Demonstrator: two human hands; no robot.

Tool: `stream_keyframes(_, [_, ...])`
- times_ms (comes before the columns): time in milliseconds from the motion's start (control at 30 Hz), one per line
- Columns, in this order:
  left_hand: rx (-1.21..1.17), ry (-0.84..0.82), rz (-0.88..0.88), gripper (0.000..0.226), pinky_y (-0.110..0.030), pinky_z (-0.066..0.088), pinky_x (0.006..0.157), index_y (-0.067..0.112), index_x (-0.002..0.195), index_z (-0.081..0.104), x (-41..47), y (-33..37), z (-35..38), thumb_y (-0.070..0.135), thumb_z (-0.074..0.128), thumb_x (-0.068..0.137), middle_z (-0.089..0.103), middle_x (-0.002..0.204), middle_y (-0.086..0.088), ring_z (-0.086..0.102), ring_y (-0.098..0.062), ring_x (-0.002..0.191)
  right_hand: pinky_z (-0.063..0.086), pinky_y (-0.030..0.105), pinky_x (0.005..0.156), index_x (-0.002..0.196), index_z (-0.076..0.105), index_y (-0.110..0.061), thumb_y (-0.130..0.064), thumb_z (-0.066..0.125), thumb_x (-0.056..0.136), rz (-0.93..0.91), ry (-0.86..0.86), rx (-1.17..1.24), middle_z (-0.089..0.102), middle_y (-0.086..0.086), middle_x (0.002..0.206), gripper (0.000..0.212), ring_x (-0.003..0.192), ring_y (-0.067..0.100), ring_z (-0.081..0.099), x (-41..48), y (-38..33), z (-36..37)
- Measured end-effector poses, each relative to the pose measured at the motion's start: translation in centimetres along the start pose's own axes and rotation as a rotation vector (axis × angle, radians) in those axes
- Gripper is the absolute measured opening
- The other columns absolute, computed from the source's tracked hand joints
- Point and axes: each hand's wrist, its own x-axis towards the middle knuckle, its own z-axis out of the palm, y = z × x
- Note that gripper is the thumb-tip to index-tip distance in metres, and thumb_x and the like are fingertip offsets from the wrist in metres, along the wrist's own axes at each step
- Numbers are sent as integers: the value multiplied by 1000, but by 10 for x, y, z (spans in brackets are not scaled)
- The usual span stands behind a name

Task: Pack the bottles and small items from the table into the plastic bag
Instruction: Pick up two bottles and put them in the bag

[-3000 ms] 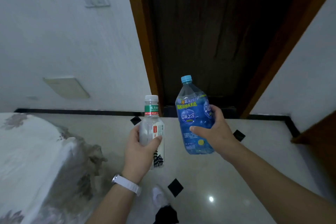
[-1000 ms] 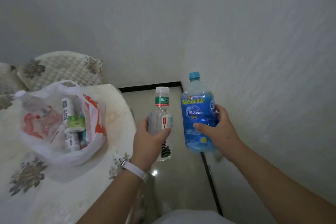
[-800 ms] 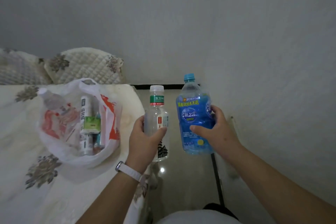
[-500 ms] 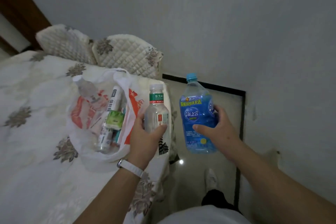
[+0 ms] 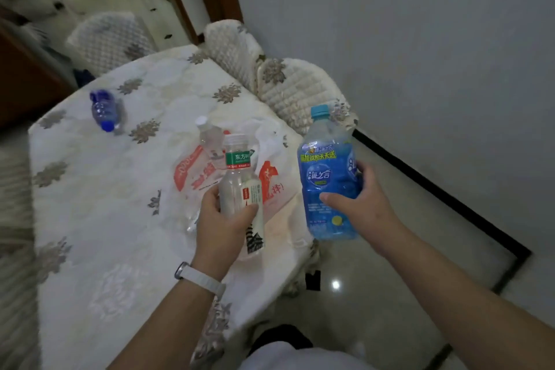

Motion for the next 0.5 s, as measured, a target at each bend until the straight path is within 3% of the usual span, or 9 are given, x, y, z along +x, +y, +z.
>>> stream_keyframes(133, [-58,176,-74,59,-39,56,79,27,120,50,24,-12,-22,23,82,71,65,110,5,67,-14,95,59,34,81,132,39,-28,-5,83,73,12,-111,-58,60,-7,117,77,100,10,67,30,-4,26])
stream_keyframes(233, [-107,257,-102,55,-31,54,71,20,124,49,52,-21,-33,15,79,77,65,110,3,67,-12,92,59,39,83,130,40,-28,-6,85,71,14,-158,-113,62,-2,120,77,99,13,69,53,-6,44])
stream_keyframes(367, [-164,310,-115,55,-28,51,70,22,118,46,99,-32,-37,12,79,76,62,107,4,65,-10,91,57,47,88,133,42,-26,-14,88,64,-1,-169,-191,63,-4,119,84,100,14,69,84,-17,61])
stream_keyframes(500, [-162,311,-113,58,-24,48,67,20,119,45,147,-45,-38,13,81,74,60,106,4,63,-10,92,58,43,87,134,40,-27,-14,87,63,-20,-171,-267,62,-6,119,86,98,10,69,117,-32,83])
